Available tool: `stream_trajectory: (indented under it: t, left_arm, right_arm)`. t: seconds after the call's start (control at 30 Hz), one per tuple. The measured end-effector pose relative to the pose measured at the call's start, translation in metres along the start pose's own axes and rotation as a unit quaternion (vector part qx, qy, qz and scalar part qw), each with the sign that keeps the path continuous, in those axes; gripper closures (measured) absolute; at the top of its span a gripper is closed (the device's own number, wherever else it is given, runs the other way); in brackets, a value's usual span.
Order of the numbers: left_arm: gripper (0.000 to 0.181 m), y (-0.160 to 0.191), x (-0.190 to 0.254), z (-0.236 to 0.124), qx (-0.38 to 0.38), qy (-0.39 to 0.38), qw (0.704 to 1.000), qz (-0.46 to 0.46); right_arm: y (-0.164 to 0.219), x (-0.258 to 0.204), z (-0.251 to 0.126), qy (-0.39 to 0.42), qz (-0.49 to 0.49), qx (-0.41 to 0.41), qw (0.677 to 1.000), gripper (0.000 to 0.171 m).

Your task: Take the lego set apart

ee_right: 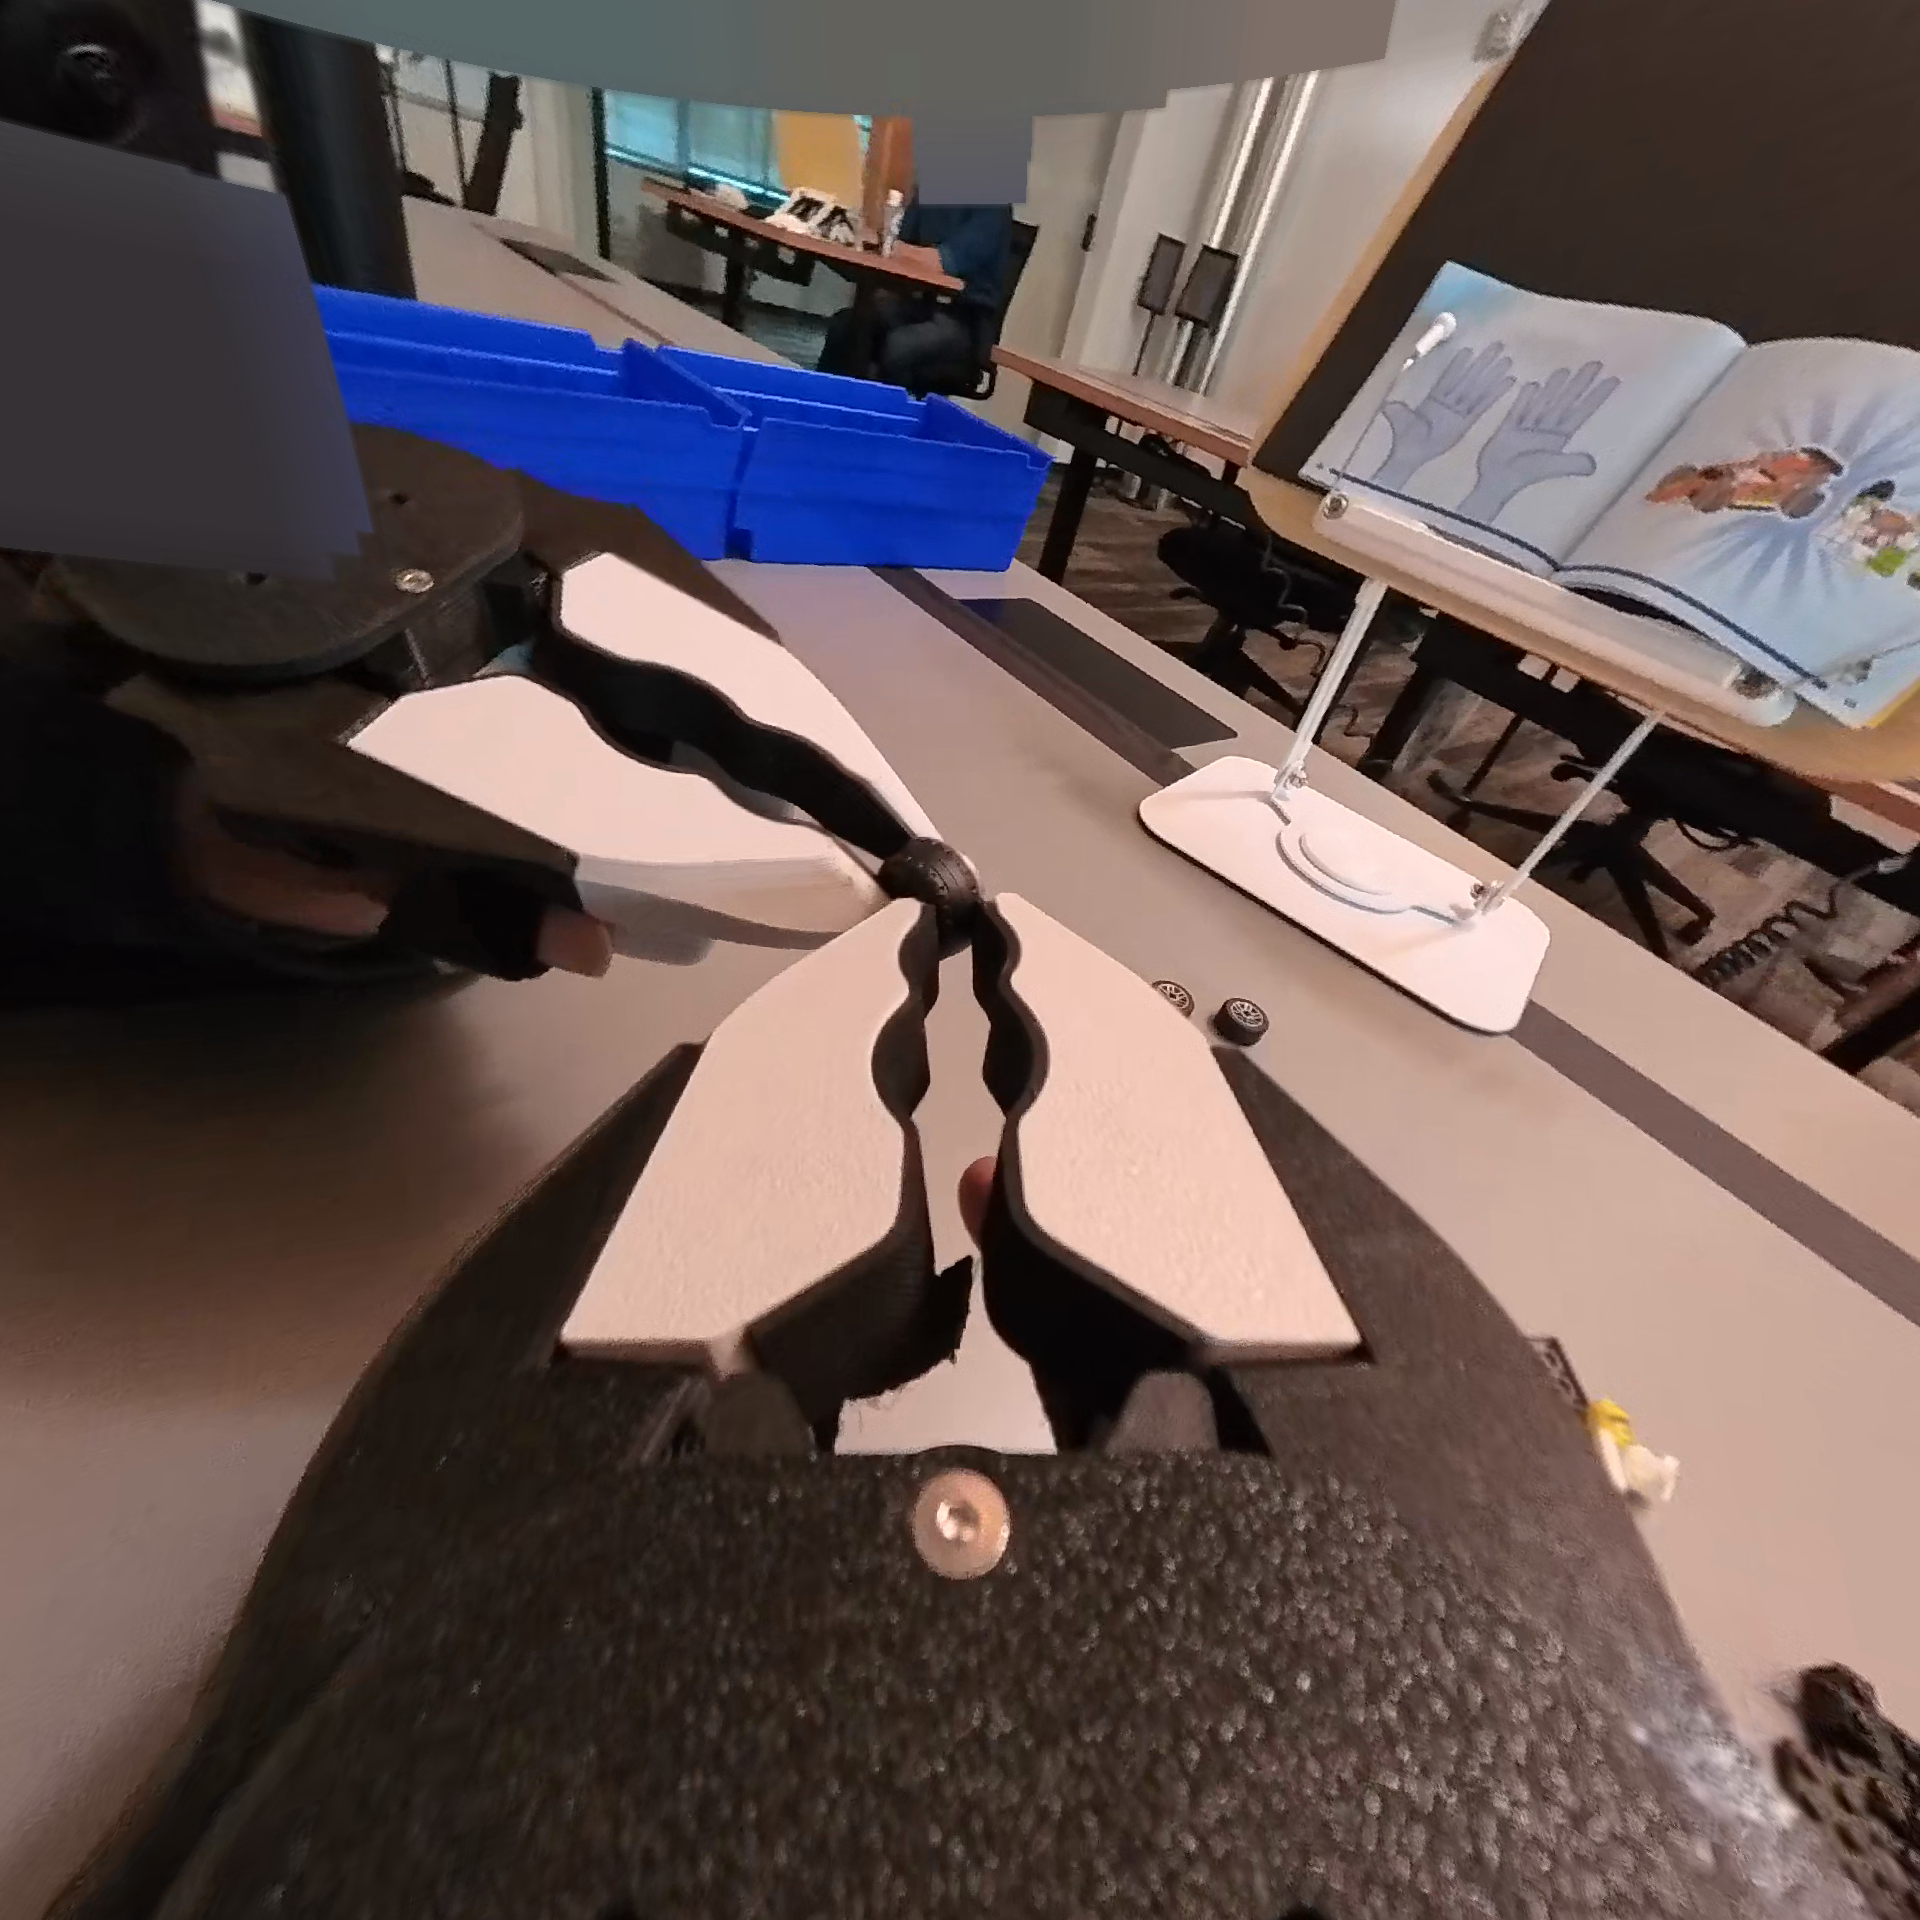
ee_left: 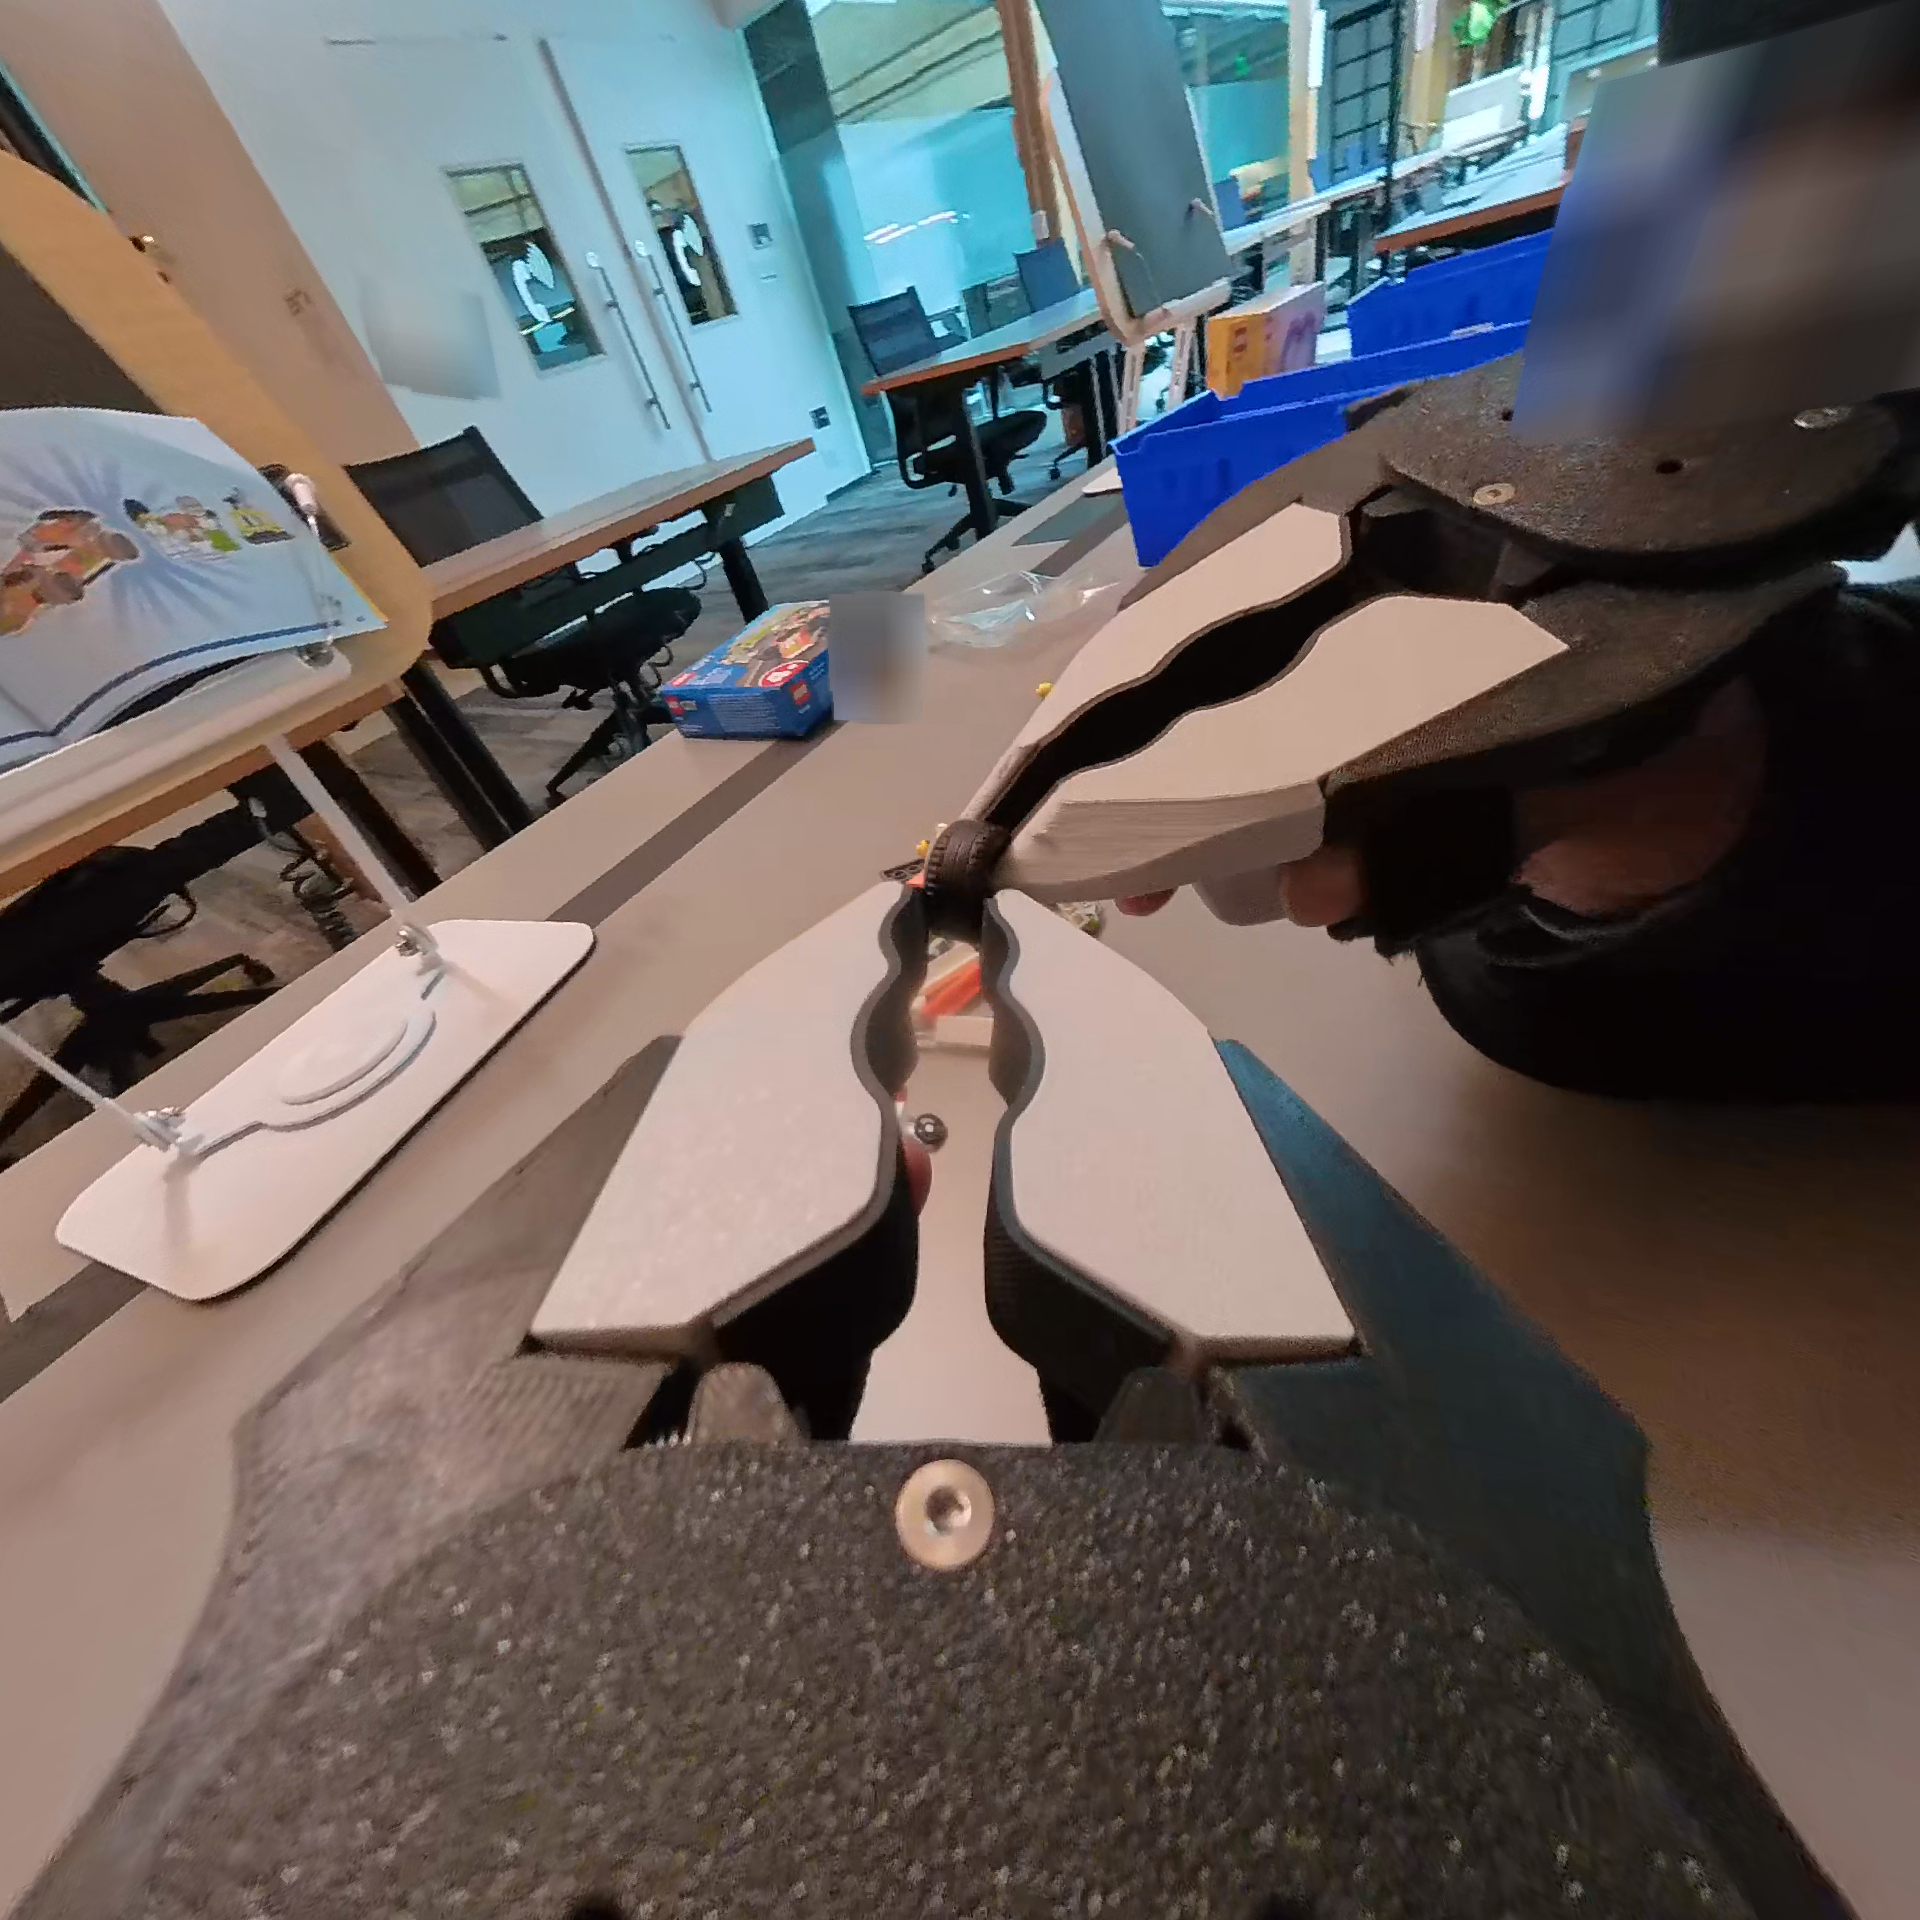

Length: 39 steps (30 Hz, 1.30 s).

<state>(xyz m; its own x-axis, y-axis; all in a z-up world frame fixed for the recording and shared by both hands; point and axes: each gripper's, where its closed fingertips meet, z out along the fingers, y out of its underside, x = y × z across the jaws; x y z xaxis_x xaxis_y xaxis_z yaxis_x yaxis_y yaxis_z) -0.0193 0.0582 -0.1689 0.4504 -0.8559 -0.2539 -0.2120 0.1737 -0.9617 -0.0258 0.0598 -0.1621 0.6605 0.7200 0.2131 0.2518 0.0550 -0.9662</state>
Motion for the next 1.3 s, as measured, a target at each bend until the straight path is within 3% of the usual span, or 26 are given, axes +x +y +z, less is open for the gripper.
stream_trajectory:
  t: [0.33, 0.6, 0.83, 0.97, 1.1, 1.2, 1.3]
  left_arm:
    - [0.171, 0.005, -0.012, 0.006, -0.006, -0.045, 0.999, -0.01]
    - [0.174, 0.007, -0.007, 0.01, -0.004, -0.021, 0.999, -0.027]
    - [0.181, -0.007, -0.012, 0.005, 0.054, 0.079, 0.989, -0.113]
    - [0.17, -0.014, -0.022, -0.004, 0.082, 0.145, 0.968, -0.187]
    - [0.155, -0.008, 0.003, -0.006, 0.059, 0.273, 0.93, -0.238]
    - [0.159, -0.011, 0.012, -0.009, 0.064, 0.297, 0.923, -0.237]
    - [0.164, -0.008, 0.013, -0.007, 0.054, 0.279, 0.937, -0.202]
  right_arm:
    - [0.008, 0.012, 0.011, 0.044, 0.081, -0.003, 0.996, 0.166]
    - [0.016, 0.021, 0.011, 0.056, 0.11, 0.007, 0.992, 0.17]
    - [0.017, 0.028, 0.004, 0.028, 0.148, 0.036, 0.988, 0.169]
    - [0.01, 0.029, -0.006, -0.027, 0.172, 0.076, 0.982, 0.169]
    - [0.0, 0.011, -0.011, -0.102, 0.165, 0.1, 0.976, 0.169]
    - [0.0, -0.001, -0.01, -0.14, 0.153, 0.094, 0.974, 0.169]
    - [0.005, -0.001, -0.007, -0.141, 0.152, 0.081, 0.975, 0.169]
